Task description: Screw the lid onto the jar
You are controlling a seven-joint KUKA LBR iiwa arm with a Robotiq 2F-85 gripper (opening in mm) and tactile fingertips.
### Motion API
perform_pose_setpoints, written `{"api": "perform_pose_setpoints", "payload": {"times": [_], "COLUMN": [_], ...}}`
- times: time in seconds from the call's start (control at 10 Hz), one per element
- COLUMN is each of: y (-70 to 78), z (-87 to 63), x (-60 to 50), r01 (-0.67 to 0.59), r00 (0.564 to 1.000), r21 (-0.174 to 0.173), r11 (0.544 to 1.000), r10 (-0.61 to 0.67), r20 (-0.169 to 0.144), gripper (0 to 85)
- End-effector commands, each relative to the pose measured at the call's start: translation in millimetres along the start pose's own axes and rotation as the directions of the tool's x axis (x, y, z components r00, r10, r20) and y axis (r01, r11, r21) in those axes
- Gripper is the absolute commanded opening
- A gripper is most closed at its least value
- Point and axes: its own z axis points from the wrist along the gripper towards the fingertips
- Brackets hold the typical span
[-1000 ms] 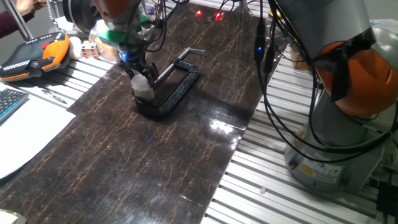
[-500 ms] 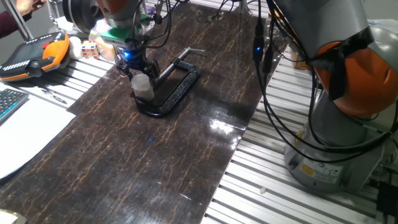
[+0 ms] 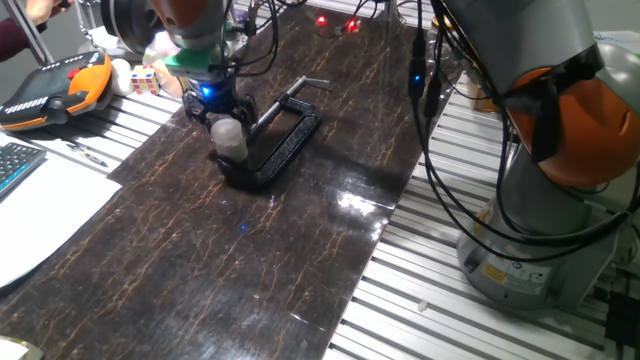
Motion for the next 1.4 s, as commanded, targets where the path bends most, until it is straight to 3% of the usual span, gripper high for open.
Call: {"api": "perform_pose_setpoints", "payload": {"times": [0.0, 0.1, 0.3, 0.6, 1.3], "y": [0.2, 0.3, 0.3, 0.3, 0.8], "z": [0.0, 0.0, -0.4, -1.2, -1.3], "x": [0.1, 0.2, 0.0, 0.1, 0.6], "r01": [0.904, 0.917, 0.931, 0.977, 1.0], "r00": [0.426, 0.397, 0.365, 0.212, -0.004], "r21": [-0.041, -0.044, -0.046, -0.032, -0.021], "r11": [0.425, 0.396, 0.363, 0.211, -0.006], "r10": [-0.904, -0.918, -0.93, -0.976, -0.996], "r20": [0.03, 0.017, 0.046, 0.052, 0.091], "gripper": [81.7, 81.0, 82.0, 83.0, 83.0]}}
